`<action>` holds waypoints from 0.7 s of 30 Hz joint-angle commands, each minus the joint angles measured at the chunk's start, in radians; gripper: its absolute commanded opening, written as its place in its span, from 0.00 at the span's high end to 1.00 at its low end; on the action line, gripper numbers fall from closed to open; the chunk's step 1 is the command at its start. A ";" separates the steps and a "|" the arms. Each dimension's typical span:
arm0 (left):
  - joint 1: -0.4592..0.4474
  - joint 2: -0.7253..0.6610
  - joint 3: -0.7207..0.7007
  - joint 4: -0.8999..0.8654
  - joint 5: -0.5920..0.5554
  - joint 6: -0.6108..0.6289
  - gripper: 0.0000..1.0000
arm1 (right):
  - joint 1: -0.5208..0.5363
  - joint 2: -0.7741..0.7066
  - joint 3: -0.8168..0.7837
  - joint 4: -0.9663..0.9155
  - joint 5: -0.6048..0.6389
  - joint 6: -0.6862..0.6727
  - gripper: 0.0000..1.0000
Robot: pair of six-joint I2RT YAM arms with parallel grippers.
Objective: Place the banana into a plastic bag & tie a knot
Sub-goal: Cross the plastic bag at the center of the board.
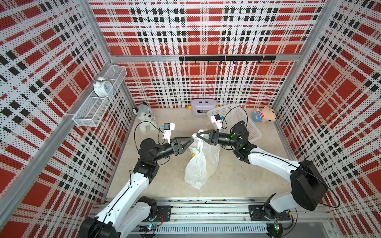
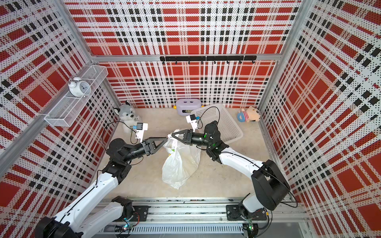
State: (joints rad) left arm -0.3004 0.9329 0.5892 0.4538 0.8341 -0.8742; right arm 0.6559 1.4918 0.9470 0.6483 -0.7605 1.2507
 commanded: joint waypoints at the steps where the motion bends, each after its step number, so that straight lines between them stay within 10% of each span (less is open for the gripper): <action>1: -0.009 0.015 -0.011 0.081 0.012 -0.011 0.46 | -0.005 0.015 0.001 0.048 -0.013 0.012 1.00; 21: -0.046 0.109 0.046 0.102 -0.027 0.017 0.36 | -0.006 0.015 -0.017 0.087 -0.022 0.046 1.00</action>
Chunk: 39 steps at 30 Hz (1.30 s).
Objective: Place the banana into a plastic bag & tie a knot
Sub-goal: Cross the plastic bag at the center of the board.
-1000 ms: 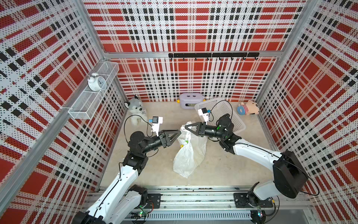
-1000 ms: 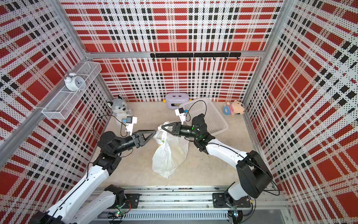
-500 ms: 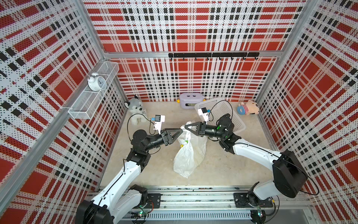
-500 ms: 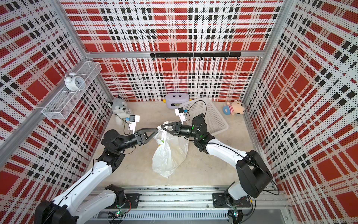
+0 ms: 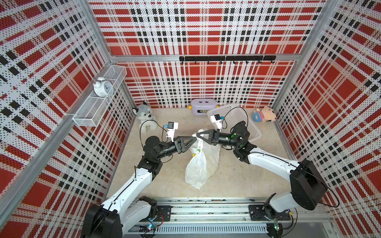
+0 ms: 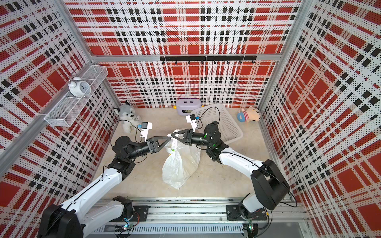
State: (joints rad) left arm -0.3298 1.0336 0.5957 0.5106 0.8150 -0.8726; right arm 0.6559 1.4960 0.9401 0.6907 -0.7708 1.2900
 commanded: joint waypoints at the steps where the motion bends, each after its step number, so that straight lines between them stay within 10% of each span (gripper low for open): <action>1: -0.023 0.013 0.043 0.058 -0.005 0.009 0.38 | -0.005 0.012 -0.013 0.045 -0.011 0.006 1.00; 9: -0.034 0.015 0.043 0.118 0.015 -0.032 0.59 | -0.006 0.013 -0.016 0.037 -0.008 0.008 1.00; 16: -0.029 0.016 0.032 0.120 0.003 -0.037 0.98 | -0.005 0.015 -0.014 0.025 -0.003 0.001 1.00; 22: -0.042 0.019 0.023 0.120 -0.025 -0.018 1.00 | -0.005 -0.003 0.000 -0.046 0.005 -0.045 1.00; 28: -0.069 0.023 0.005 0.117 -0.067 0.019 1.00 | -0.006 -0.034 0.008 -0.145 0.022 -0.105 0.62; 39: -0.090 0.039 0.004 0.042 -0.142 0.090 1.00 | -0.016 -0.137 -0.024 -0.255 0.045 -0.173 0.33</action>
State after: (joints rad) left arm -0.4095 1.0653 0.6003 0.5762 0.7029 -0.8249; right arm 0.6430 1.4113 0.9321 0.4675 -0.7292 1.1572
